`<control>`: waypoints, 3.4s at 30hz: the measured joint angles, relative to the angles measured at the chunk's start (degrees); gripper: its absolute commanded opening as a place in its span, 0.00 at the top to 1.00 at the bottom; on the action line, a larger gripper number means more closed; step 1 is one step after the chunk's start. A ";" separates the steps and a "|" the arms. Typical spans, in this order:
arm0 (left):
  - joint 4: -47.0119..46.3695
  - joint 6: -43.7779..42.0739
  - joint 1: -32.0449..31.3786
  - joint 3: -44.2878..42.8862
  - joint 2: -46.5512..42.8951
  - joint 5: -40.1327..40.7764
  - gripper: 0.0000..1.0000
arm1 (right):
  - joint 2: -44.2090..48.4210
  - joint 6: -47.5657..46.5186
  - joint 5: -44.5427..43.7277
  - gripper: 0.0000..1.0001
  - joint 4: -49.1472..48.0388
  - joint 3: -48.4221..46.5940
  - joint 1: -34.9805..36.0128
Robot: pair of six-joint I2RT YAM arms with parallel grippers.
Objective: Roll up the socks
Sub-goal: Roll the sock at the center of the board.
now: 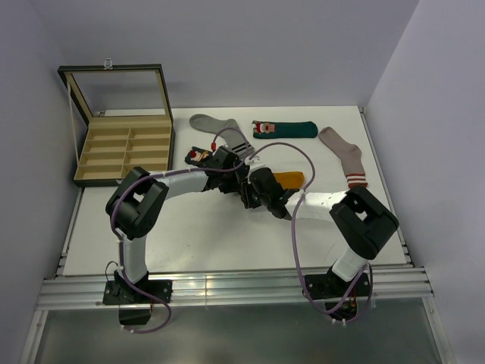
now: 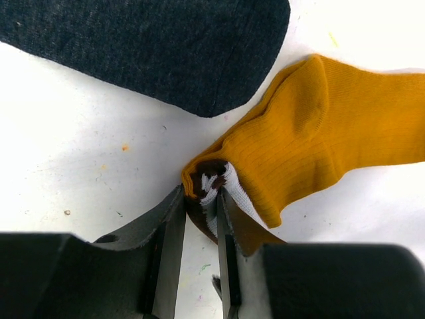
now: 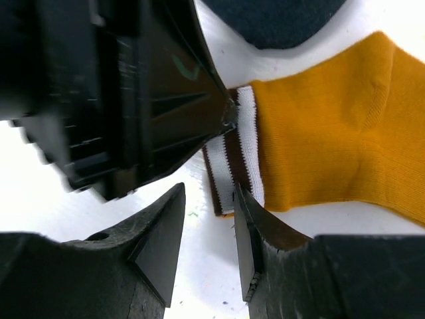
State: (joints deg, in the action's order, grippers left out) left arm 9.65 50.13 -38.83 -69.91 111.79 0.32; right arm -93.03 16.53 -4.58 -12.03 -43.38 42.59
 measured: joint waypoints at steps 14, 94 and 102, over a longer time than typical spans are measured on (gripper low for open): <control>2.38 -1.42 -0.02 -1.07 0.00 0.00 0.71 | 0.50 -0.72 -2.73 0.58 -0.79 0.72 0.70; -9.40 9.05 0.87 15.30 -11.72 1.05 0.31 | -16.44 29.94 49.77 0.97 -17.97 1.73 -23.74; -10.19 9.05 0.87 14.10 -9.27 0.79 0.34 | -18.21 30.99 52.92 0.95 -17.16 0.83 -26.45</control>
State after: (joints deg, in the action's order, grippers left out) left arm -0.54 59.18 -37.95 -55.81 102.52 1.10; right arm -111.24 47.53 48.34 -29.19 -42.54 16.14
